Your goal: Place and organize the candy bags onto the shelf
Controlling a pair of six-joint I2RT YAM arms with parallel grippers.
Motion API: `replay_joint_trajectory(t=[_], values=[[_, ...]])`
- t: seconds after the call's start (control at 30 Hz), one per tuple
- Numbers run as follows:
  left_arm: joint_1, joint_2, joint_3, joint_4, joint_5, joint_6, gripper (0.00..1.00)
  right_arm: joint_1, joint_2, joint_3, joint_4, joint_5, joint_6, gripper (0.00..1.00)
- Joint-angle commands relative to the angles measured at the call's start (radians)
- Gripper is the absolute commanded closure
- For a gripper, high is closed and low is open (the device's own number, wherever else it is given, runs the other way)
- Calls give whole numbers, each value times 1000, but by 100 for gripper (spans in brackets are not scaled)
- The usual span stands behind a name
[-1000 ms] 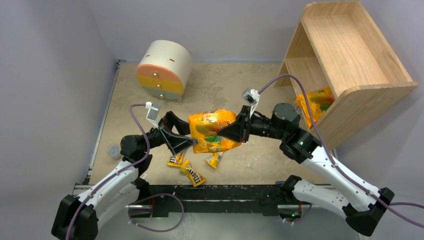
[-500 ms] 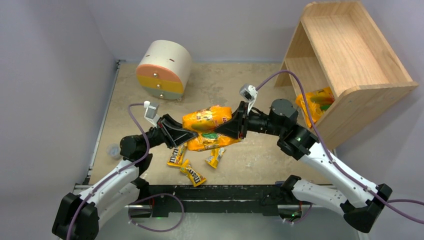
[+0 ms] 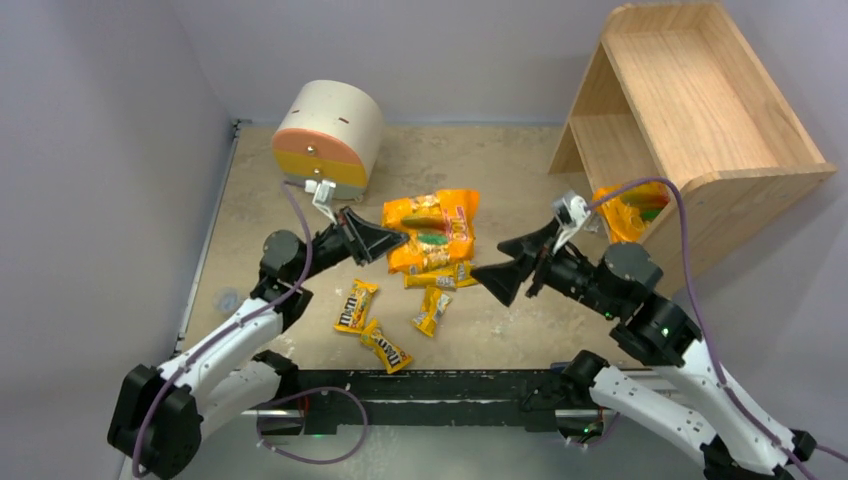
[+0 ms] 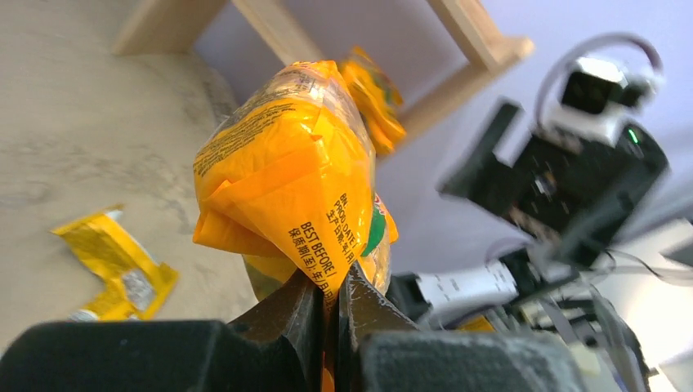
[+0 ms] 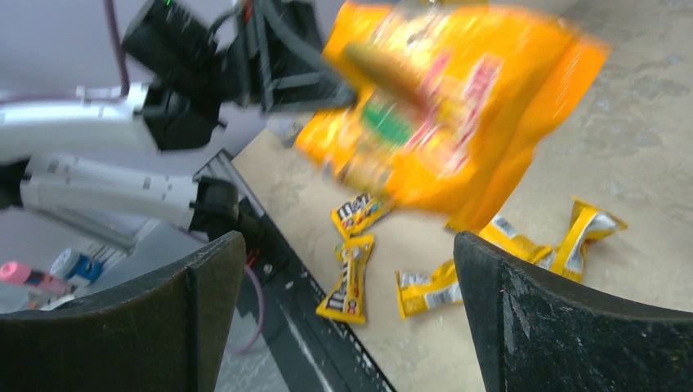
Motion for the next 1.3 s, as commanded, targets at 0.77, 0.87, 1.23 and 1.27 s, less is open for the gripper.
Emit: replay_joint_trajectory(t=[0.77,0.87,1.23,1.27], values=[[-201,1304,1520,136,-170,-82,100,2,-354,-462,-32,-344,-87,1],[-238,1492,1835,-36,-130,-48,100,2,-368,-470,-36,-338,-82,1],[-299,1681,2032,-9,-210,-65,100,2,-398,-473,-35,-324,-85,1],[-305,1703,2056,-4,-211,-82,100,2,-400,-472,-37,-316,-83,1]])
